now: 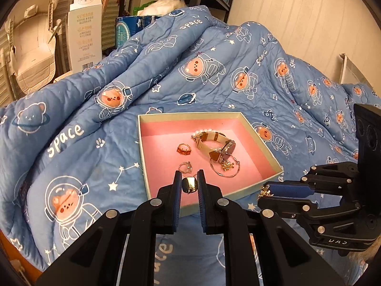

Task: Organize jewelry
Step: 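Carry both earrings into the pink box and open both tools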

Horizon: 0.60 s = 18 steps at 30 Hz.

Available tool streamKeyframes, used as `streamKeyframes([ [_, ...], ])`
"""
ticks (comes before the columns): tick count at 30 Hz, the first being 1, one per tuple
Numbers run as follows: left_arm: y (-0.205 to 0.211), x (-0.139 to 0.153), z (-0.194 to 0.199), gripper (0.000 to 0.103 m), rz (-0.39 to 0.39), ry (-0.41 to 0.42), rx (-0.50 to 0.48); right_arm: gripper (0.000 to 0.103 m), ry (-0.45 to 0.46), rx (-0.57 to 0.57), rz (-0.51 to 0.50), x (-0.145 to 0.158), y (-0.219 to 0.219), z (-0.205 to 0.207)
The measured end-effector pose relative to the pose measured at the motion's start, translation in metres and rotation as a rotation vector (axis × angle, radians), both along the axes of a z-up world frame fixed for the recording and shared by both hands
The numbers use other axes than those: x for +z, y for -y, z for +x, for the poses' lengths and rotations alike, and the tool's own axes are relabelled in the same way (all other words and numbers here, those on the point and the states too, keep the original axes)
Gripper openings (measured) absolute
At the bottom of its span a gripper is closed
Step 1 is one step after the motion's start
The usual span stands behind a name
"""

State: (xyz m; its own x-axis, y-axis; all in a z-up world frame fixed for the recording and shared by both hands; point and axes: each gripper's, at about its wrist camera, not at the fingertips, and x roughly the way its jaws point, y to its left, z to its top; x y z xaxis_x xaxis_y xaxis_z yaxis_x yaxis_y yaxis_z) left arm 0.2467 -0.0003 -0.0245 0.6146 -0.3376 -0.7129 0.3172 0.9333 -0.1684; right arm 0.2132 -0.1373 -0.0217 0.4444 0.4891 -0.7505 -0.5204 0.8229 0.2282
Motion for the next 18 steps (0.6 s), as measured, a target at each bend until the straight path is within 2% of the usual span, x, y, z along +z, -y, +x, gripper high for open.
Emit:
streamKeyframes([
  [7,0.011,-0.006,0.035,0.013,0.081,-0.049,-0.033,0.018,-0.048,-0.015,-0.002,0.001,-0.002,0.038],
  [18,0.027,-0.023,0.077,0.013,0.190,-0.131,-0.093,0.018,-0.177,-0.010,-0.069,-0.024,-0.010,0.080],
])
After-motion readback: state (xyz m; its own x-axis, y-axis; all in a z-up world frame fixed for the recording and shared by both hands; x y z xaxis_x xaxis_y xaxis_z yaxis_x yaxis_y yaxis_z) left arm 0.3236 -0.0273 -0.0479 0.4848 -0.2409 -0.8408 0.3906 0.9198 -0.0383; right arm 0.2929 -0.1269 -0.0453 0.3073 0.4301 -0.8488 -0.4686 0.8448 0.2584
